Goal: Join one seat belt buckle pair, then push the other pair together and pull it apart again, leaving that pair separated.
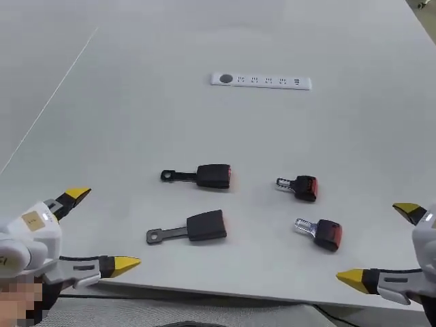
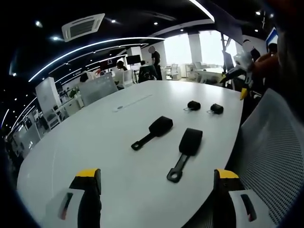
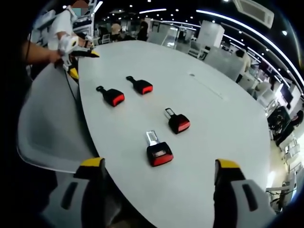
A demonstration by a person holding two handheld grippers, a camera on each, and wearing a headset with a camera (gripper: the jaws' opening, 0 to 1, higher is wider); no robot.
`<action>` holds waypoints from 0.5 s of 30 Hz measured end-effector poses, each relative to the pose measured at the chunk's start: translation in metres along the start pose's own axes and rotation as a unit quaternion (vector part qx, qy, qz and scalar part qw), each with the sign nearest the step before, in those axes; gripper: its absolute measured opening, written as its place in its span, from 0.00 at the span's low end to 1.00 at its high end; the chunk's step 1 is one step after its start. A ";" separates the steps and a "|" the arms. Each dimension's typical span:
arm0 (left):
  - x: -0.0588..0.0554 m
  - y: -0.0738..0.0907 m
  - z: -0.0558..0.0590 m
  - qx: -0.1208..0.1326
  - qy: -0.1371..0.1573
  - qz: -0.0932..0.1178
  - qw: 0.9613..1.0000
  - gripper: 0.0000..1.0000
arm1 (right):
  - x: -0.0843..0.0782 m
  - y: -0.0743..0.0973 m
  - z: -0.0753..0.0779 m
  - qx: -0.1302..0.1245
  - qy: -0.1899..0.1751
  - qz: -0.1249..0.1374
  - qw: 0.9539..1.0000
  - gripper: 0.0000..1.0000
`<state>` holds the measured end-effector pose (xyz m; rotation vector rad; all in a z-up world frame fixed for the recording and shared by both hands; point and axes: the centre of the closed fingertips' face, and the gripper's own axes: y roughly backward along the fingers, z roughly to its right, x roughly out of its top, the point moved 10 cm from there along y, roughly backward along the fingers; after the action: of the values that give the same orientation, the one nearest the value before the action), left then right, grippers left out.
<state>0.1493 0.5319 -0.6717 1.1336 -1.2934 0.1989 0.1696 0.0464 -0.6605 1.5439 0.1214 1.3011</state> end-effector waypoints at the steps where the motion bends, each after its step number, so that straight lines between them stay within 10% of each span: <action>1: 0.000 0.000 0.000 0.000 -0.001 0.000 1.000 1.00 | 0.000 0.000 0.000 0.000 0.001 0.000 1.000 0.96; 15: 0.003 -0.002 0.006 -0.013 -0.022 -0.018 1.000 0.97 | 0.000 0.000 -0.004 0.000 0.009 -0.008 1.000 0.91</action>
<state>0.1475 0.5253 -0.6709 1.1428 -1.3095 0.1310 0.1665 0.0490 -0.6613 1.5277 0.1450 1.3019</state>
